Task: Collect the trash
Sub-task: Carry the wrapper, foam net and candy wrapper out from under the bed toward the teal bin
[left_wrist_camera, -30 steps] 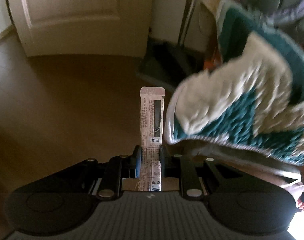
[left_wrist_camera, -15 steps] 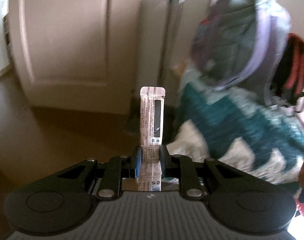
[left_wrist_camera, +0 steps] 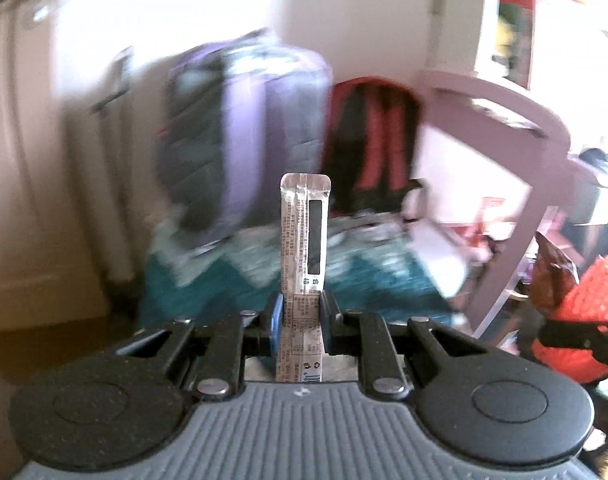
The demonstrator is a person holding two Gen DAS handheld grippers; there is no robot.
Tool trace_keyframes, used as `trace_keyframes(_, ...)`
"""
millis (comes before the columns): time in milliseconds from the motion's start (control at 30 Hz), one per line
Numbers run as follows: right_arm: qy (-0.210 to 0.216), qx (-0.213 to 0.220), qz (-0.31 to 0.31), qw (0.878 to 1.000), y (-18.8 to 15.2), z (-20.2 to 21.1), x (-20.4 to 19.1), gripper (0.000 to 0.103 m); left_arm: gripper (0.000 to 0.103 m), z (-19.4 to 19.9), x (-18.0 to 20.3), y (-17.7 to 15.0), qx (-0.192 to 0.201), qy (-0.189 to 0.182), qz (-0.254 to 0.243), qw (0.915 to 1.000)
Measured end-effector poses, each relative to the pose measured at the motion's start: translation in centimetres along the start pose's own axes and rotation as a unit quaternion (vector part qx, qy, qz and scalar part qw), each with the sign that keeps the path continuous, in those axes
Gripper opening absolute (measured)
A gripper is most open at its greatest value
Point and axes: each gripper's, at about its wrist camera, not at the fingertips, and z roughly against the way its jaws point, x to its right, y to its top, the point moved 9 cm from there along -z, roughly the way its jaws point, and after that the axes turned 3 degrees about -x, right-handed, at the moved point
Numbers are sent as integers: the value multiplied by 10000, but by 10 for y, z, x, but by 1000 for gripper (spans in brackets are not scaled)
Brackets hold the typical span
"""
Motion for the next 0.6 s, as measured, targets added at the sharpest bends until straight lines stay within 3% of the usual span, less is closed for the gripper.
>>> trace_keyframes(167, -360, 211, -134, 9990, 9, 50, 55, 10, 18, 7, 93, 31, 117, -514, -533, 9972)
trace_keyframes(333, -714, 337, -314, 9964, 18, 95, 110, 10, 18, 17, 186, 60, 202, -1090, -1028, 9885)
trace_keyframes(600, -1332, 655, -596, 9871, 34, 168, 190, 10, 18, 37, 331, 111, 429, -1975, -1724, 9641)
